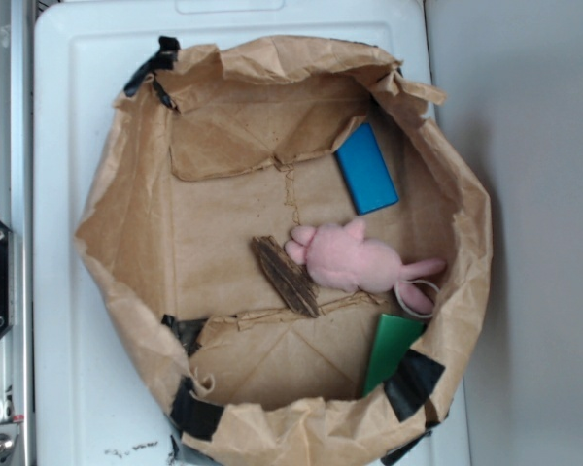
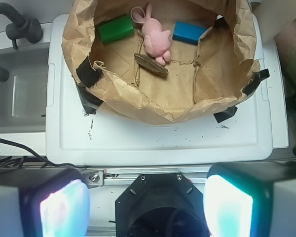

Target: Grab the wood chip.

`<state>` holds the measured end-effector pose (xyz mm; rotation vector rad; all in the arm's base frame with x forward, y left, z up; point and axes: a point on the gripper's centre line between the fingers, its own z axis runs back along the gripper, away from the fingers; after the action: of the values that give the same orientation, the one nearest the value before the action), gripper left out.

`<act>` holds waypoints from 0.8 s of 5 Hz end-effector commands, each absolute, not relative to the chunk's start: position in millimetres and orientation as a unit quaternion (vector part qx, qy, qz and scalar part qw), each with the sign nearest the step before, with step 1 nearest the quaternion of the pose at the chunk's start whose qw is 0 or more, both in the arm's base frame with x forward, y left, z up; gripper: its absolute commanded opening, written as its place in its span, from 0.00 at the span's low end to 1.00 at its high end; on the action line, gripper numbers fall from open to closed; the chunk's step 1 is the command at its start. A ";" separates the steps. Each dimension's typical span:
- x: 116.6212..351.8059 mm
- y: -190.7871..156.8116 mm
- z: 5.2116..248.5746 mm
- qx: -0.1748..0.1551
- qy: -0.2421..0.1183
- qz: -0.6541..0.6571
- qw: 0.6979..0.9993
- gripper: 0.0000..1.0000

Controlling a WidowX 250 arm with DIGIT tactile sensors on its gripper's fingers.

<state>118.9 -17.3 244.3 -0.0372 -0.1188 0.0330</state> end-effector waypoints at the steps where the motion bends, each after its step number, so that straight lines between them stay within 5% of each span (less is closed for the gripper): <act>1: 118.9 -17.3 244.3 -0.019 -0.059 0.016 0.998 1.00; 2: 148.5 -44.4 238.5 -0.030 -0.057 -0.017 0.998 1.00; 4: 148.5 -44.4 238.5 -0.030 -0.057 -0.017 0.998 1.00</act>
<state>145.5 -42.9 229.3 -0.0522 -0.0788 -0.0290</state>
